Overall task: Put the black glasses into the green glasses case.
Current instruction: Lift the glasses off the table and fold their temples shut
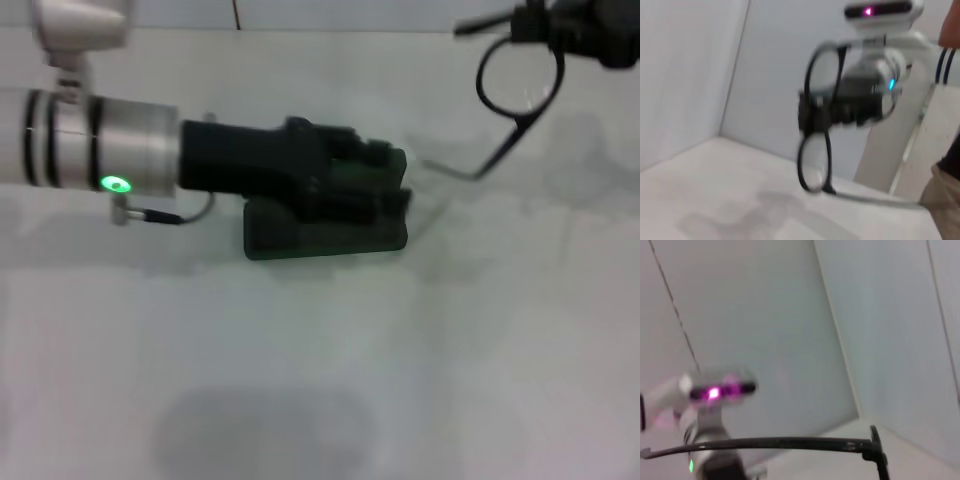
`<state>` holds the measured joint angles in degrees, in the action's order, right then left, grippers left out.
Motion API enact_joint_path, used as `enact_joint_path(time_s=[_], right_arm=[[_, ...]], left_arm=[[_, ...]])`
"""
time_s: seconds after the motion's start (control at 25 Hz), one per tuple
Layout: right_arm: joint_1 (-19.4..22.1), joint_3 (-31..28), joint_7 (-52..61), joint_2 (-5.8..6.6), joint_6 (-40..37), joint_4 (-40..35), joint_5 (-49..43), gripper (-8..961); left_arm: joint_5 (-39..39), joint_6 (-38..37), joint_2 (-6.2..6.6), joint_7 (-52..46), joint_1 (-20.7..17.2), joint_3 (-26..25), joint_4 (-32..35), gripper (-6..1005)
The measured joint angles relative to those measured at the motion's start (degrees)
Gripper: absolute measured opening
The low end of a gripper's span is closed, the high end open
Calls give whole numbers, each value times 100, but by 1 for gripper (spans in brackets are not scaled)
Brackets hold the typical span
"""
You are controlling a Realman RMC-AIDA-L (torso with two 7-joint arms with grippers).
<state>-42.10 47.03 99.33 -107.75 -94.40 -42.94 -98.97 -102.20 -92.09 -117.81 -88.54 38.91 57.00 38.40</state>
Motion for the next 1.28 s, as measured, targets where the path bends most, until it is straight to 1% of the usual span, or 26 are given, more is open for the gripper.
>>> enact_joint_path(time_s=[0.08,0.12,0.16,0.2,0.32,0.4,0.64,0.8,1.08,1.28], right_arm=[[-61,-35,4,-27,88,35,134,103],[-79,-40,6,-46,138,53,192,103],[-99,-44,7,-112,246,63,255,103],[-107,-39,6,-185,375,61,287,103],[-127,41,-11,-325,624,46,253,103],[-147,134,-19,-349,724,104,238,103],[-200,365,-27,-356,890,350,75,102],[-256,408,-19,-367,929,439,-191,102],[-230,441,4,-369,861,448,-342,102],[-240,670,14,-350,820,451,-360,102]], left_arm=[[-195,18,-114,12,106,21,-14,698],[-238,17,-152,21,153,79,-35,698],[-239,16,-193,34,229,202,-75,698],[-155,16,-206,48,277,345,-129,698],[299,27,-208,97,370,687,-277,698],[551,30,-206,117,411,745,-323,698],[987,56,-175,166,400,662,-300,698],[1015,164,-168,224,400,598,-332,698],[1026,171,-163,213,385,600,-310,698],[1029,173,-165,233,385,602,-309,698]])
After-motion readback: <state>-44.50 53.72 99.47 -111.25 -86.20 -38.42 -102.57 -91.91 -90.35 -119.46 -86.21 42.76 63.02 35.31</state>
